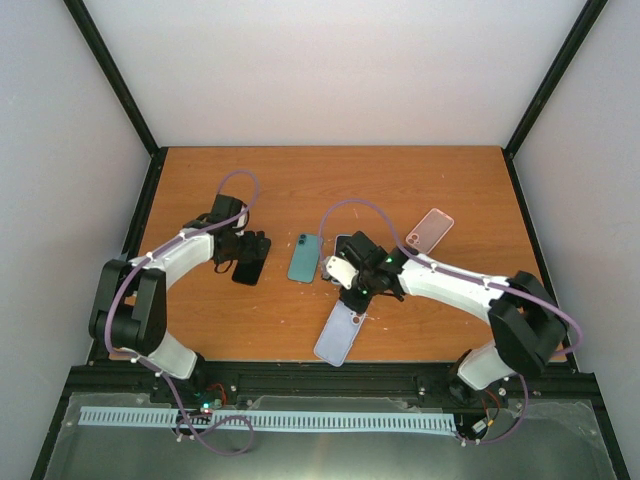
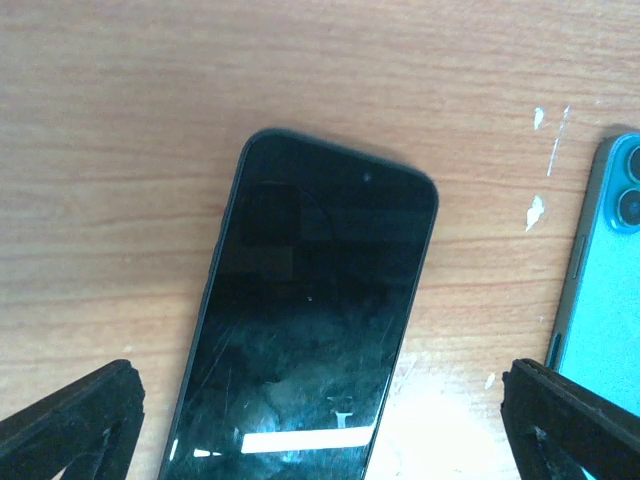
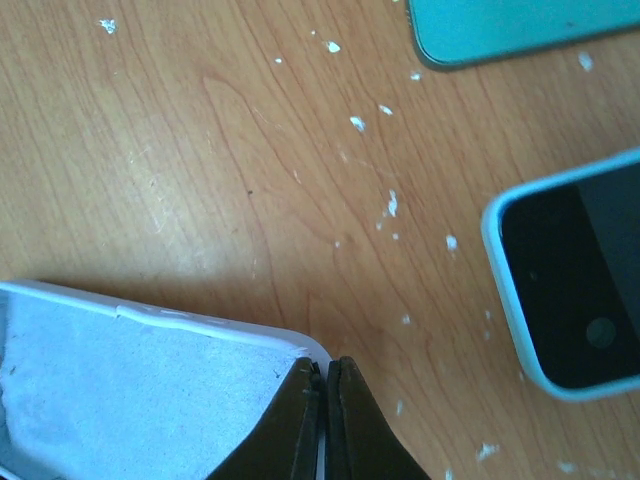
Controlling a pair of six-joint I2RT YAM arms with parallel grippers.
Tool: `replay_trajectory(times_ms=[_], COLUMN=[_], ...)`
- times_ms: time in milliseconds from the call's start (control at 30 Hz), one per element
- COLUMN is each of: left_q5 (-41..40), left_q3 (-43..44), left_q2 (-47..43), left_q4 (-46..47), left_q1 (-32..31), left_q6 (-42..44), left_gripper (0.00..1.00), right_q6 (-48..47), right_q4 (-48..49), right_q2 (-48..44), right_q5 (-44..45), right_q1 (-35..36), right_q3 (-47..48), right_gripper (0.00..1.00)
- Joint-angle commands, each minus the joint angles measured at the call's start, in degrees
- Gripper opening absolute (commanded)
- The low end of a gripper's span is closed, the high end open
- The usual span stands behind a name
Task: Put the phone into the phone case
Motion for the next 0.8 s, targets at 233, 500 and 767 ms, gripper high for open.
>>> replay_trajectory(times_ms=[233, 500, 767], left_q5=[0.2, -1.3, -3.3], left_q3=[6.4, 8.0, 8.4], left_q2=[7.8, 10.6, 13.9], left_q4=[-0.8, -3.6, -4.1], left_q1=[-0.3, -0.8, -2.1], left_q6=[8.9, 11.0, 12.4], left_gripper=[0.99, 0.96, 0.94], right_q6=[-0.9, 12.0, 19.4], right_q4=[8.2, 17.5, 25.4], right_q2=[4.1, -12.3, -25.5], right_q5=[5.0, 11.3, 13.6], right_q1=[0.5, -0.9, -2.1], right_q3=[6.5, -3.6, -11.9], right_gripper=[0.23, 0.48, 0.49])
